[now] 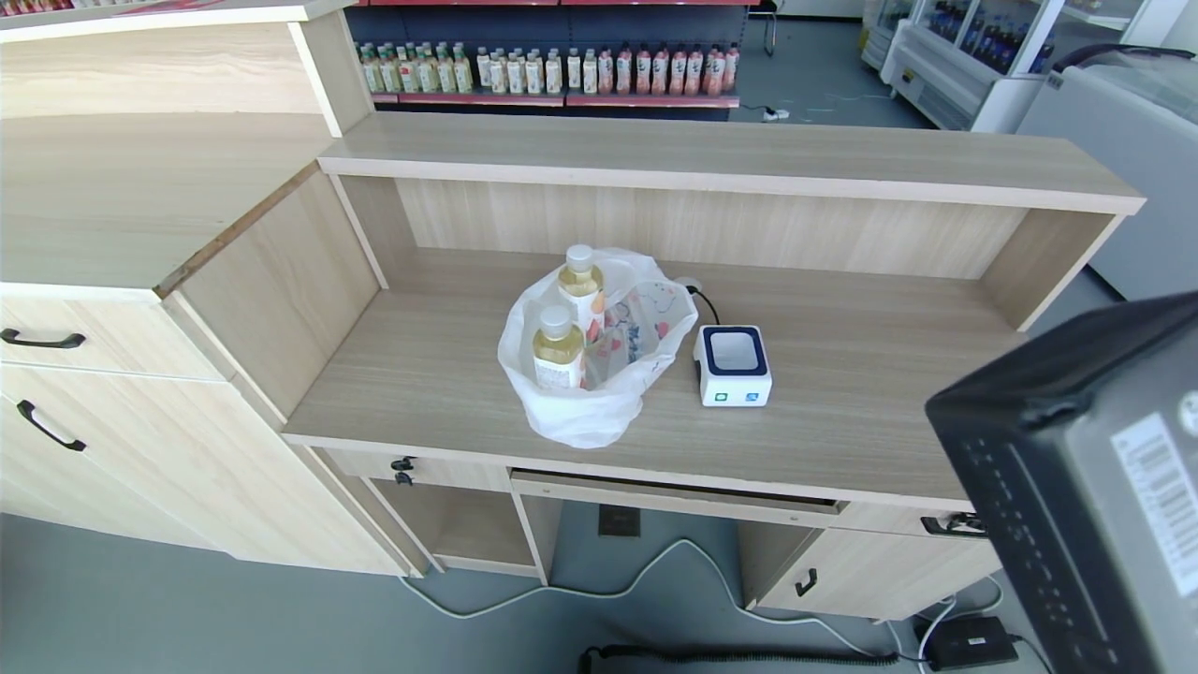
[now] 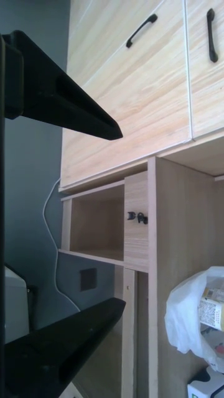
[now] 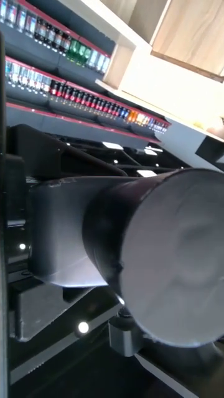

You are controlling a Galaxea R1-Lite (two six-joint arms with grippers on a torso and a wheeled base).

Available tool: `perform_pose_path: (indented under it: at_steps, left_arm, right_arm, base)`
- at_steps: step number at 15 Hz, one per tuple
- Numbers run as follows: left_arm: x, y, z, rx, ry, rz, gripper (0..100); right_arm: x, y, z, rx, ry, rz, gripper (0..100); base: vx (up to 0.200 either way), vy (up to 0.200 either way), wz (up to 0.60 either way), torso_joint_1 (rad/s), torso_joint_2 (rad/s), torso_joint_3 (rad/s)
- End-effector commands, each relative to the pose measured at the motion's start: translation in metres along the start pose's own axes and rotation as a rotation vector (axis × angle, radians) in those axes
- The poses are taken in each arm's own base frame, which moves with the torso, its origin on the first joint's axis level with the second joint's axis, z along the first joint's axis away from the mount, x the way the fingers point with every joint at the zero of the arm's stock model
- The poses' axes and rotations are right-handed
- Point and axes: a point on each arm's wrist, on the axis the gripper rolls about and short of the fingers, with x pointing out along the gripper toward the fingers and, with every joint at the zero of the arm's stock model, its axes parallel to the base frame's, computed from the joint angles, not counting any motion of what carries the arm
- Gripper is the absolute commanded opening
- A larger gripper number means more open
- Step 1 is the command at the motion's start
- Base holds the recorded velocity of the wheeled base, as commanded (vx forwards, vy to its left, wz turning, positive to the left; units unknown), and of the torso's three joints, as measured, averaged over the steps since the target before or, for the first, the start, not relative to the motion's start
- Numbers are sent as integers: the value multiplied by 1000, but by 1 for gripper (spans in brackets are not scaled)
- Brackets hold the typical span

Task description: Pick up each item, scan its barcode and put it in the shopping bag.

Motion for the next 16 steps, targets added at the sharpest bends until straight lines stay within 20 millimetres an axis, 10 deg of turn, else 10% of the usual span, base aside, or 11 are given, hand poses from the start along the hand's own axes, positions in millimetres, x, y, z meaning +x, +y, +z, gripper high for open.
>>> perform_pose_path:
  at_steps: [1,8,13,16]
  left_arm:
    - [0,0,0,0,-1,0,100]
    - [0,0,0,0,-1,0,100]
    - [0,0,0,0,-1,0,100]
    - [0,0,0,0,-1,0,100]
  right_arm:
    - [-6,-4,-1,-7,19,12,0]
    - [-10,-7,-1,180,19,42,0]
    - [-64,-10,-21,825,719,297,0]
    - [-79,6,-18,947,521,302,0]
  base:
    - [0,0,0,0,0,0]
    - [0,0,0,0,0,0]
    - [0,0,0,0,0,0]
    - [0,0,0,0,0,0]
